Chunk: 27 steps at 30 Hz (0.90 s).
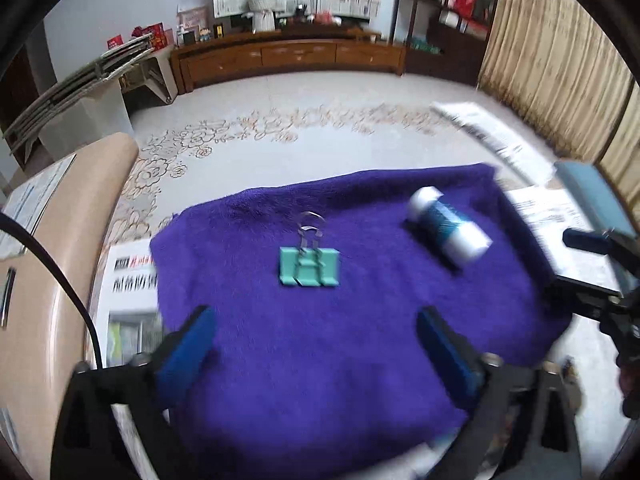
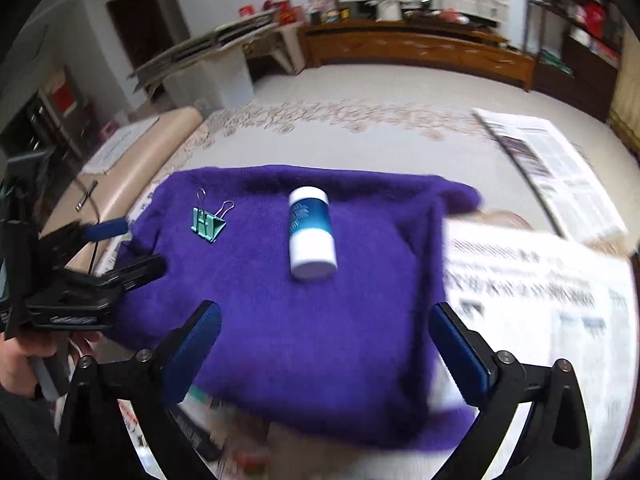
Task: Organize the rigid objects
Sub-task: 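Grasp the white USB light with the left tool while the right tool returns to the items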
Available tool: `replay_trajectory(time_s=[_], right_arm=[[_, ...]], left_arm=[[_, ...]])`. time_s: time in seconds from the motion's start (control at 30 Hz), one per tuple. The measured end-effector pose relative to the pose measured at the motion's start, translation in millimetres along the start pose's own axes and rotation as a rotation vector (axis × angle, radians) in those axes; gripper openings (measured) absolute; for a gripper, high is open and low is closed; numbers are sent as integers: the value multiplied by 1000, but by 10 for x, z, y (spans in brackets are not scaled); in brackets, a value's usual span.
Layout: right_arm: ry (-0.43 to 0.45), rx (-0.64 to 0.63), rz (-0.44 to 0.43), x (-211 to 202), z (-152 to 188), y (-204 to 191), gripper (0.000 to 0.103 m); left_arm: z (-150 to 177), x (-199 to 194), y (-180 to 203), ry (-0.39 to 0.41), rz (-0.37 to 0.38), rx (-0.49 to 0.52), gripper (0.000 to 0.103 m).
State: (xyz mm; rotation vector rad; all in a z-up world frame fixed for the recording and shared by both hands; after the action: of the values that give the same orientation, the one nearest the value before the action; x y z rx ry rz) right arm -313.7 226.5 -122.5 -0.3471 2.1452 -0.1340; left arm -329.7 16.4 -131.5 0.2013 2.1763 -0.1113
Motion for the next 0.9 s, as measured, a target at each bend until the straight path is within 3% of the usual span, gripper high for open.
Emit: replay_trajectory(time_s=[0.2, 0.4, 0.53, 0.77, 0.9], right_arm=[[11, 96, 21, -490, 540, 60, 102], [21, 151, 37, -760, 1082, 139, 102], [39, 222, 18, -804, 1365, 298, 102], [38, 261, 35, -831, 1449, 380, 102], [58, 247, 28, -889, 1407, 330, 102]], left_arm=[[596, -538, 173, -8, 49, -33, 103], [1274, -693, 380, -50, 75, -61, 103], [1626, -670, 520, -47, 76, 4, 103], [1817, -577, 592, -10, 79, 129, 99], [1848, -533, 607, -5, 94, 201, 83]])
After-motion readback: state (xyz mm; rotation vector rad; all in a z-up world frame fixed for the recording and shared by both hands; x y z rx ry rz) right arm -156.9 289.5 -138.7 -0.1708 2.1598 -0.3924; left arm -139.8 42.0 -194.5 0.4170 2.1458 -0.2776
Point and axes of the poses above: each gripper's, at about its wrist camera, not at the fingertips, and x roughly the way its jaws point, y to its right, z to its underside, the point moved 6 cm from there along x, roughly the way its jaws point, and after that the axes turned 4 degrees about -z, right-handed, at the moved point
